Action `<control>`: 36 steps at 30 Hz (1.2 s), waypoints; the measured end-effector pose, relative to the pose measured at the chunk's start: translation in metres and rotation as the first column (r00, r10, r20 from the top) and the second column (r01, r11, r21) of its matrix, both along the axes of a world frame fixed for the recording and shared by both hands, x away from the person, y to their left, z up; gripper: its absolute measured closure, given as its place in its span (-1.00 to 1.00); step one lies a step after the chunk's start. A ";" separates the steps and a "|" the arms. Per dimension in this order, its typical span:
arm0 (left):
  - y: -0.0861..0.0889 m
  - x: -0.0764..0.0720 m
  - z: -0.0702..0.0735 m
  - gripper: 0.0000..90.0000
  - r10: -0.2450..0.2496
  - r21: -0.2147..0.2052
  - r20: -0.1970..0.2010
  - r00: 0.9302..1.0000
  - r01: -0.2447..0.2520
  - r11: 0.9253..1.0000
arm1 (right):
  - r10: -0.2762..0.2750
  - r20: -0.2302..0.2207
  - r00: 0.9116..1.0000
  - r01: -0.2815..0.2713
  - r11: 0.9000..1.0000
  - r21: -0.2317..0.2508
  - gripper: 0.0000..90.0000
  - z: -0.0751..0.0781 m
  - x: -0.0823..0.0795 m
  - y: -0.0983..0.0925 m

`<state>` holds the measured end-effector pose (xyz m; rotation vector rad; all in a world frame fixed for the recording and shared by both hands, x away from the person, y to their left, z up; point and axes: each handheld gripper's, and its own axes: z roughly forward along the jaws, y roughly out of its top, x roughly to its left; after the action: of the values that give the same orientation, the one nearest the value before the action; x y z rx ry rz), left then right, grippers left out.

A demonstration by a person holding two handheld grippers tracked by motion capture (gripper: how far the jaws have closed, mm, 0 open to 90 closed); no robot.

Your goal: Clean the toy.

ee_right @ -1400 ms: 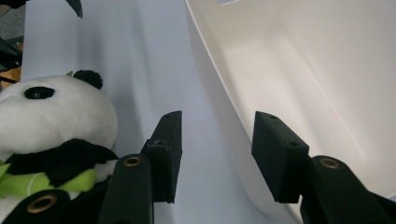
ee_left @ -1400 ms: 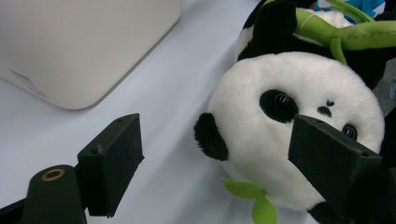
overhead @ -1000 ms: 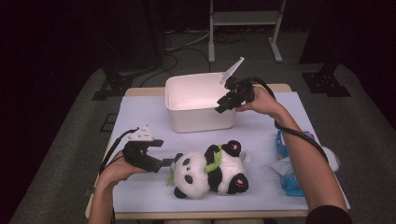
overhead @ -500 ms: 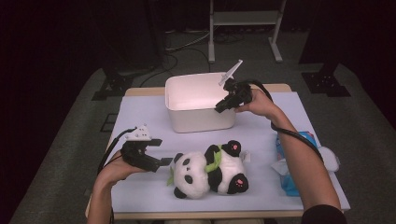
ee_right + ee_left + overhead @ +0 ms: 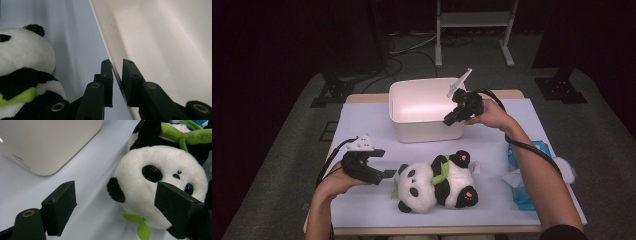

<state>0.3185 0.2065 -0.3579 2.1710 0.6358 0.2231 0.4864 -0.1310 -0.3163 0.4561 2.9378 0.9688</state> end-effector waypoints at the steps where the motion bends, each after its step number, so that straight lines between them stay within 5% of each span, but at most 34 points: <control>1: 0.000 0.000 0.000 -0.63 0.000 0.000 0.000 1.000 0.000 1.000 | 0.005 0.005 1.000 -0.005 1.000 -0.001 0.77 0.000 0.000 0.000; 36: -0.013 0.001 -0.003 -0.63 -0.042 0.032 -0.008 0.999 0.042 0.999 | 0.013 0.006 1.000 -0.013 1.000 -0.021 0.87 0.005 -0.048 -0.037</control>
<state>0.3196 0.1936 -0.3612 2.2145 0.5940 0.2039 0.4381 -0.1683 -0.3113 0.4328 2.9456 0.9387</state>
